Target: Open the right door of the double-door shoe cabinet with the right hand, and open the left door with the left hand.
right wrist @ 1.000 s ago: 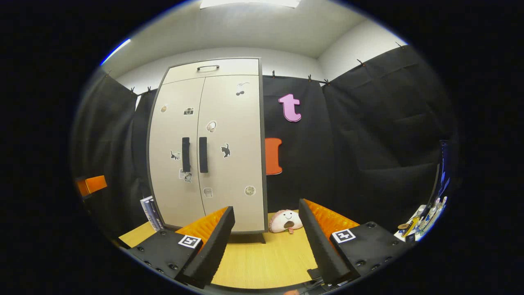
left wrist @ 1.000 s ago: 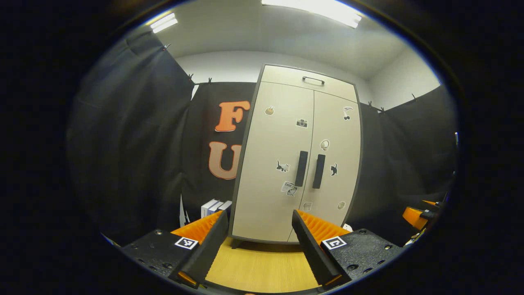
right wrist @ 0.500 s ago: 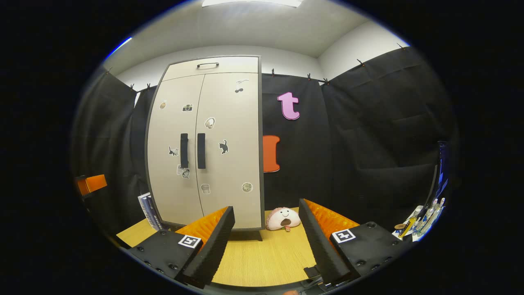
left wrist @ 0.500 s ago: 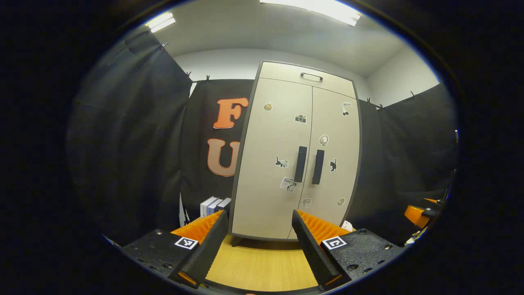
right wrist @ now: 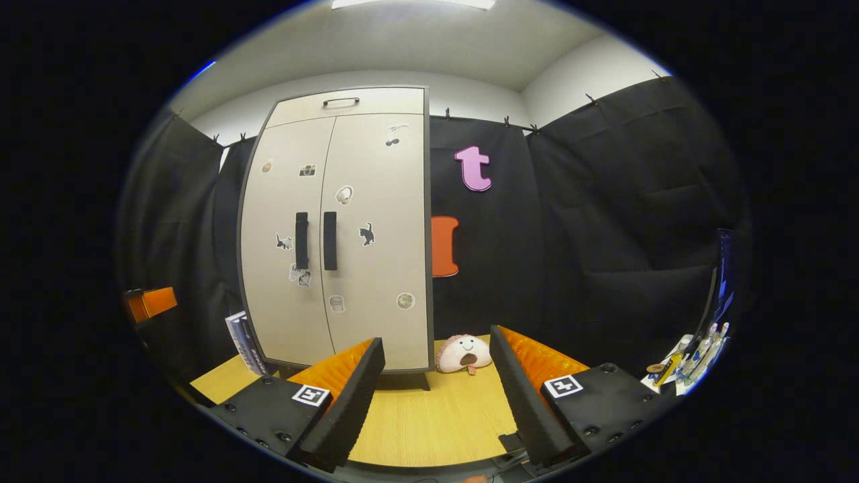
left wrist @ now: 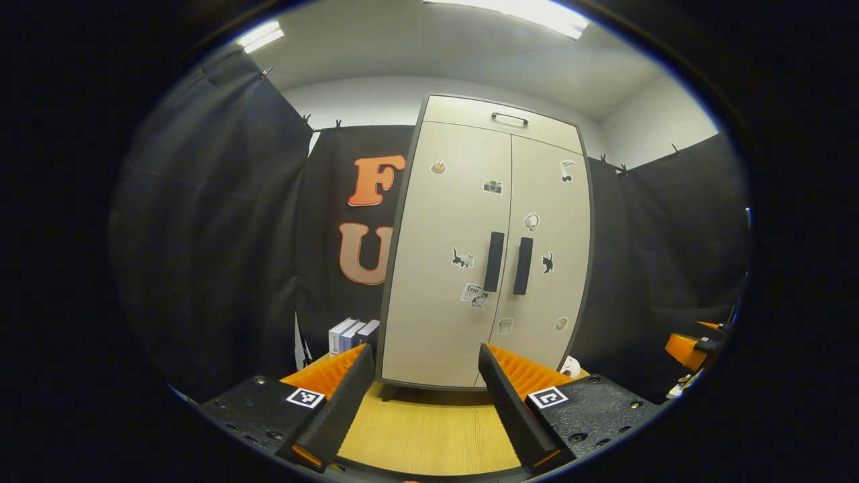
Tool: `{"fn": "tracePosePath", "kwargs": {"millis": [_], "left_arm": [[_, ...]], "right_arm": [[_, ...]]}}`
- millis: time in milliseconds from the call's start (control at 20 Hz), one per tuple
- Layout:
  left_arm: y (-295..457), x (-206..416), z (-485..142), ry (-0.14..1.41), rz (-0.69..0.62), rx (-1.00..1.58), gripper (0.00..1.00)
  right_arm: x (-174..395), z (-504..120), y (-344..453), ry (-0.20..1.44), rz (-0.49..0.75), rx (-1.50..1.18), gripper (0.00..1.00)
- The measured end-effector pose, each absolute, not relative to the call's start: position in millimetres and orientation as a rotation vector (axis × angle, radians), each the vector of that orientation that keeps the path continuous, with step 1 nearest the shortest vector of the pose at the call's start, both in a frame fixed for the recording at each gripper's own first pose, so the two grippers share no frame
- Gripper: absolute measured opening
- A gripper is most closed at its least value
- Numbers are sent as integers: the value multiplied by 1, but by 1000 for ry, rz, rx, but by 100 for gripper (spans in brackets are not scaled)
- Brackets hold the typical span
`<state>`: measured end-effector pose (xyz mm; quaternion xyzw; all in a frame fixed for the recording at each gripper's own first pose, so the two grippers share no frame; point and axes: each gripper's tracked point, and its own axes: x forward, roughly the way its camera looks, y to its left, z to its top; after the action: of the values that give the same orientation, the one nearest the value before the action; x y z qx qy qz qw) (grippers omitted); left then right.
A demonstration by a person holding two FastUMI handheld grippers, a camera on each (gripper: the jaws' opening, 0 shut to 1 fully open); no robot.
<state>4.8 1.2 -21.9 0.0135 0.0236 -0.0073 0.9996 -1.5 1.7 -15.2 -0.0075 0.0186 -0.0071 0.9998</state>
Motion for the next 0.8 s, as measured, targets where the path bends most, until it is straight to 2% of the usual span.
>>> {"fn": "tracePosePath", "kwargs": {"millis": [50, 100, 150, 200, 250, 300, 350, 400, 450, 500, 700, 750, 800], "left_arm": [[1, 5, -23, 50, -15, 26, 95], [2, 6, -24, 51, -15, 25, 95], [2, 7, -25, 55, -15, 25, 95], [2, 7, -27, 60, -16, 28, 95], [3, 7, -27, 62, -17, 32, 95], [4, 7, -28, 62, -17, 35, 95], [4, 7, -27, 59, -17, 38, 95], [4, 7, -28, 59, -18, 39, 95], [5, 7, -29, 62, -19, 39, 92], [7, 7, -30, 64, -19, 40, 95], [16, 9, -33, 72, -2, 50, 95], [19, 9, -33, 73, 4, 50, 95], [23, 10, -34, 73, 12, 50, 95]], "right_arm": [[2, -14, 4, 36, -12, -16, 92], [7, -13, 7, 33, -13, -16, 100], [12, -12, 11, 33, -8, -15, 100], [18, -11, 19, 37, 4, -10, 92], [23, -12, 28, 48, 19, -6, 92], [30, -12, 36, 57, 36, -5, 100], [36, -12, 44, 66, 48, -7, 92], [40, -12, 51, 73, 61, -11, 100], [46, -12, 60, 76, 76, -14, 100], [50, -9, 68, 78, 91, -16, 92], [78, 5, 104, 87, 143, -1, 92], [86, 8, 113, 89, 154, 0, 100], [94, 12, 121, 89, 163, -3, 92]]}}
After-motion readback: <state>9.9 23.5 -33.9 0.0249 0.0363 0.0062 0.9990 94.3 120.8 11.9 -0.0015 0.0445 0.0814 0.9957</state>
